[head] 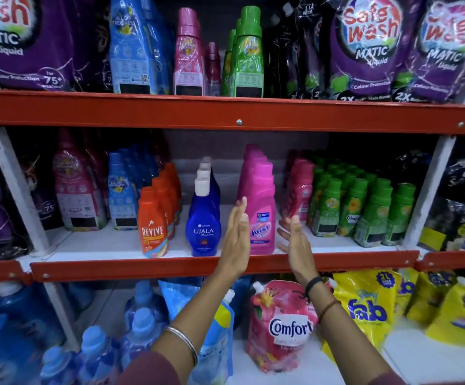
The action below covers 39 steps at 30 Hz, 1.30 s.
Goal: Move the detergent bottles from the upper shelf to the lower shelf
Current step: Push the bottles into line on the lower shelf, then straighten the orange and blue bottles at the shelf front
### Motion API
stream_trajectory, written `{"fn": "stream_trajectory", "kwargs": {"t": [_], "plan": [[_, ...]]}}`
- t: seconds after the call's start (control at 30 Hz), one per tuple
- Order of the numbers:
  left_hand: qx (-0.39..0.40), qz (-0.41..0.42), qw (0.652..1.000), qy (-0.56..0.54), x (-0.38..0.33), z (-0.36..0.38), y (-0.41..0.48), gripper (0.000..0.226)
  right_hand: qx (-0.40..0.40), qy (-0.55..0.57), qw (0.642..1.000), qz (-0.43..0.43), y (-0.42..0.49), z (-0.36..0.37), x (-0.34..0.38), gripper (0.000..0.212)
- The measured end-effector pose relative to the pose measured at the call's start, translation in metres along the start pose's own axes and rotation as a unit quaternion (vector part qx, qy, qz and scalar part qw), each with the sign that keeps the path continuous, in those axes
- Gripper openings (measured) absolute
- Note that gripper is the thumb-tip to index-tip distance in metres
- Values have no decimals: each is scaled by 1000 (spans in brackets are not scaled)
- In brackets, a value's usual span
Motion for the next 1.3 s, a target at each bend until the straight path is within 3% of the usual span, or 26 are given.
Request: {"fn": "stream_trajectory", "kwargs": {"t": [0.1, 0.27, 0.63, 0.7, 0.8, 0.87, 1.0, 1.13, 1.23, 1.3], "plan": [[-42, -70, 996, -47, 10, 6, -4, 57, 21, -1, 1000, 10, 2, 0, 2, 89], [-63, -118, 988, -81, 13, 10, 1, 53, 50, 24, 998, 19, 6, 1, 1, 64], [-59, -119, 987, -95, 19, 11, 5, 56, 59, 45, 997, 5, 12, 2, -7, 69], [-56, -98, 989, -100, 20, 9, 2, 60, 25, 40, 999, -14, 9, 4, -9, 73], [-75, -5, 995, -64, 19, 0, -8, 67, -86, 43, 993, -73, -3, 10, -10, 47], [-107, 67, 991, -44, 19, -10, -18, 55, -117, 69, 985, -110, -15, 19, -8, 43], [-181, 176, 967, -30, 18, -41, -33, 48, -41, 84, 980, -173, -35, 58, -1, 61], [-262, 71, 962, -45, 30, -72, -30, 56, 69, 93, 987, -111, -34, 105, 3, 63], [-261, -9, 964, -42, 34, -85, -24, 62, 119, 179, 976, 10, -25, 124, 7, 82], [-240, -27, 969, -46, 36, -91, -18, 61, 124, 213, 968, 51, -19, 127, 9, 78]]}}
Point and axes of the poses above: each hand's wrist, its own y-axis towards the middle knuckle, its own z-axis out of the palm, x = y × z, the point moved 4 cm from there along y, towards the middle knuckle, and after that the axes turned 7 degrees about -y, right-handed, at the moved point
